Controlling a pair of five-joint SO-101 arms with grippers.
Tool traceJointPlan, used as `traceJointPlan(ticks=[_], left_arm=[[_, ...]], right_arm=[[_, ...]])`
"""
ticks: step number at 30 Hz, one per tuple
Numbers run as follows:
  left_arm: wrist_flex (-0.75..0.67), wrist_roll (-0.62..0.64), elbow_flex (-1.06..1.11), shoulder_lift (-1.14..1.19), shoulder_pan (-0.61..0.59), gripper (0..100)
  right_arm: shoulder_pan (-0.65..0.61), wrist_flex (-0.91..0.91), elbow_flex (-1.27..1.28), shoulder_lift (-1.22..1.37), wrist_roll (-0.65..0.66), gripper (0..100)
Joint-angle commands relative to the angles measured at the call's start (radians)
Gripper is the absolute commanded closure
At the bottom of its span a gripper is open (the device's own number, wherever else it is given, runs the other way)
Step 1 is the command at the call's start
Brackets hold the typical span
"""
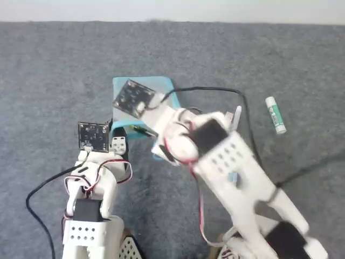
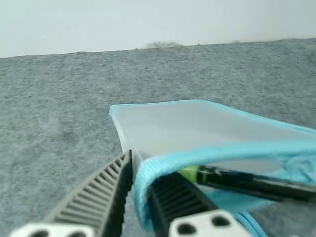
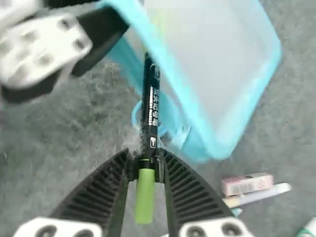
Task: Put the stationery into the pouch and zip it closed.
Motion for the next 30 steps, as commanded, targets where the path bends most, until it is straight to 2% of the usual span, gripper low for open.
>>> traceJointPlan(ticks=[1, 4, 11, 18, 21, 23, 26, 30], left_arm=[[0.000, -0.009, -0.024, 0.000, 0.014, 99], [0.002, -0.009, -0.024, 0.000, 0.014, 99], [0.002, -0.009, -0.024, 0.000, 0.014, 99], [0.000, -0.011, -0.024, 0.000, 0.008, 99], [0.000, -0.009, -0.024, 0.000, 0.008, 99], [0.000, -0.011, -0.024, 0.000, 0.008, 99], [0.000, -0.011, -0.024, 0.000, 0.008, 99], [0.000, -0.012, -0.024, 0.000, 0.008, 99]], right_arm=[[0.007, -0.031, -0.133, 0.101, -0.057, 98.9], [0.050, -0.030, -0.207, 0.145, -0.083, 96.9], [0.062, -0.007, -0.272, 0.163, -0.054, 72.2], [0.102, 0.133, -0.388, 0.122, -0.026, 70.6], [0.193, 0.259, -0.394, 0.062, 0.009, 70.6], [0.298, 0.323, -0.345, 0.044, 0.038, 70.6], [0.472, 0.308, -0.195, 0.045, 0.043, 70.7], [0.579, 0.203, 0.104, 0.064, 0.041, 70.7]])
